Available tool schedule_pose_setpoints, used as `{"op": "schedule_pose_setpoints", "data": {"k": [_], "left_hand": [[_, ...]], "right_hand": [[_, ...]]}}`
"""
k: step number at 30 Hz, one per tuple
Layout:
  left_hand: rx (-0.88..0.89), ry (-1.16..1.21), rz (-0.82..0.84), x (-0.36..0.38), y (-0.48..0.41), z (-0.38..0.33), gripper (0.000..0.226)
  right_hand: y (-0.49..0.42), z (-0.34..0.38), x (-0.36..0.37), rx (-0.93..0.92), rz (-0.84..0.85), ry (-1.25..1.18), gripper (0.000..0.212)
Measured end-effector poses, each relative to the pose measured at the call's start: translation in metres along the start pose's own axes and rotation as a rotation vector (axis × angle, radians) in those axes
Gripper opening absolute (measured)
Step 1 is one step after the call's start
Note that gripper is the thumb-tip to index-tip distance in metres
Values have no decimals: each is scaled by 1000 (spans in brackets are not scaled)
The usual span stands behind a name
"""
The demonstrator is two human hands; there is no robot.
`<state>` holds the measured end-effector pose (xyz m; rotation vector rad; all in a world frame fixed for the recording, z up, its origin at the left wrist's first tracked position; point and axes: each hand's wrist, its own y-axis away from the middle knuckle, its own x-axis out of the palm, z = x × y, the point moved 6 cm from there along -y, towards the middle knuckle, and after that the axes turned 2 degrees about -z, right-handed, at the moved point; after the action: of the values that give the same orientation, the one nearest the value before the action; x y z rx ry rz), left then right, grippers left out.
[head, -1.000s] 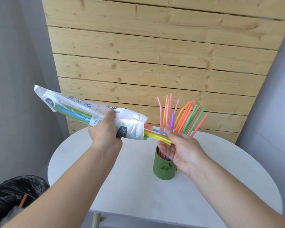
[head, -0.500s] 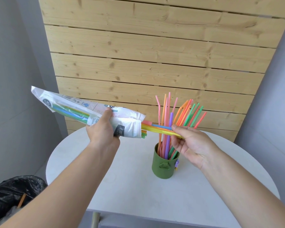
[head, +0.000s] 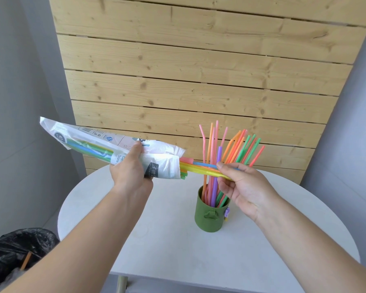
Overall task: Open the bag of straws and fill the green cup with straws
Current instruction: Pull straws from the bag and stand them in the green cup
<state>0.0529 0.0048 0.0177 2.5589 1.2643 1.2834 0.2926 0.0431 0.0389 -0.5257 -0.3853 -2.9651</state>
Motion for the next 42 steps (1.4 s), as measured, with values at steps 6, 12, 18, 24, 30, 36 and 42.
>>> {"op": "schedule_pose_setpoints", "data": {"k": [6,12,18,24,30,36,42], "left_hand": [[-8,31,-2,0,-2,-1,57],[-18,51,5,-1,-7,-3,51],[-18,53,18,-1,-9,-4,46],[-49,45,26,-2,-14,2,44],[-41,43,29,-4,-19,0,46],[-42,60,19,-5,-20,0,51],[-36,62,23,-4,-19,0,53]], "right_hand": [[-4,18,-10,-47,7,-34,4],[-9,43,-27,-111,15,-8,1],[-11,86,-51,-229,16,189,1],[-10,110,-72,-232,18,361,13],[-9,138,-85,-255,11,490,41],[-8,157,-91,-257,21,697,93],[-14,166,-80,-215,61,882,64]]}}
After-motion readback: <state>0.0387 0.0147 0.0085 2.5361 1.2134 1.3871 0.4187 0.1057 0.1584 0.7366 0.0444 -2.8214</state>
